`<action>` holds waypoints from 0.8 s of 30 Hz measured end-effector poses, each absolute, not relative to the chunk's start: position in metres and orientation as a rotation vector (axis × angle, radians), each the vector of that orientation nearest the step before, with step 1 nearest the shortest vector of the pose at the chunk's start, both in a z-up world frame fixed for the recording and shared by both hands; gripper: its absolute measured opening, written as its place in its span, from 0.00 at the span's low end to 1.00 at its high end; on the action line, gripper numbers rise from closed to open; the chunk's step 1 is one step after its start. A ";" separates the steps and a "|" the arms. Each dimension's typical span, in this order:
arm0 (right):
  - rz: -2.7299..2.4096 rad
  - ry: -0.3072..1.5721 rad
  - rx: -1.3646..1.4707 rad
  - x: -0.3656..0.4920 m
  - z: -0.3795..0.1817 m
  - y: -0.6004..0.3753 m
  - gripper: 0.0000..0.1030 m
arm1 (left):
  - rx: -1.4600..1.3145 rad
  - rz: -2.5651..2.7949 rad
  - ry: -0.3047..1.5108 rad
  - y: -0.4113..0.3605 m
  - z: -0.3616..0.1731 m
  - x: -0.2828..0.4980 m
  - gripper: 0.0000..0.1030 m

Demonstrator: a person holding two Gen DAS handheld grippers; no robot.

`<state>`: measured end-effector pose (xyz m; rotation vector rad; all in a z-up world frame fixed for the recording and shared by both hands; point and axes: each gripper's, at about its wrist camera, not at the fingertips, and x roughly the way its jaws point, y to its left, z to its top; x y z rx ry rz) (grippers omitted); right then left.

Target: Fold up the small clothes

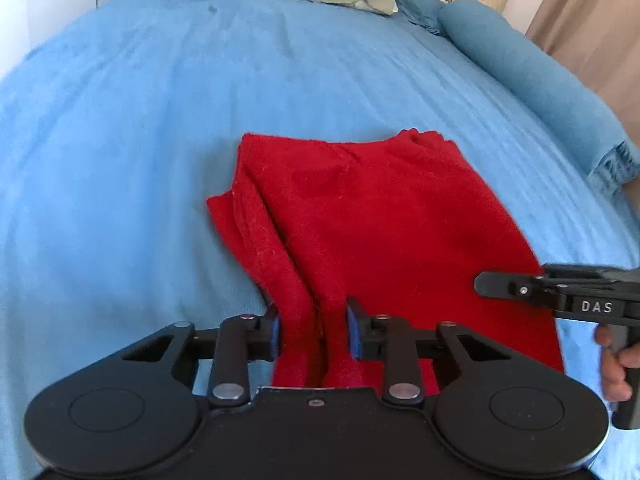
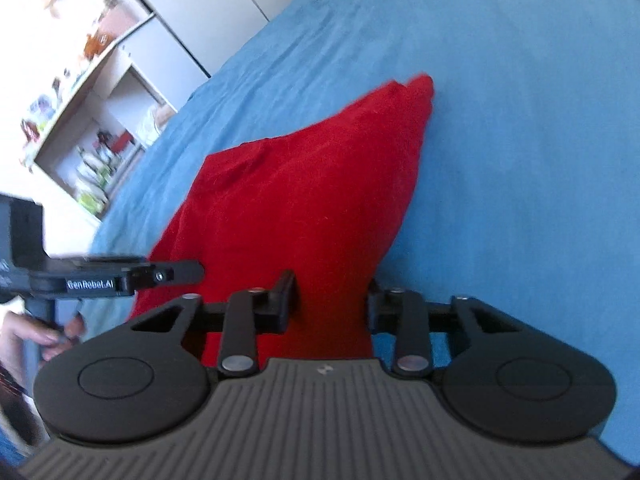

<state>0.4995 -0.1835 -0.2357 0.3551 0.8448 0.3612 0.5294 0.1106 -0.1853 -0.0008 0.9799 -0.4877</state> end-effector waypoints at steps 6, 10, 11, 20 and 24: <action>0.349 0.764 0.242 0.481 -0.204 -0.168 0.37 | 0.081 -0.471 0.912 0.089 -0.153 0.505 0.29; 0.368 0.731 0.204 0.458 -0.176 -0.173 0.36 | 0.147 -0.468 0.865 0.070 -0.120 0.470 0.29; 0.374 0.725 0.202 0.450 -0.169 -0.177 0.36 | 0.180 -0.462 0.843 0.063 -0.111 0.457 0.29; 0.400 0.682 0.205 0.337 -0.123 -0.247 0.36 | 0.098 -0.538 0.787 0.015 -0.096 0.343 0.29; 0.387 0.700 0.214 0.293 -0.139 -0.278 0.36 | 0.101 -0.558 0.793 -0.011 -0.119 0.308 0.29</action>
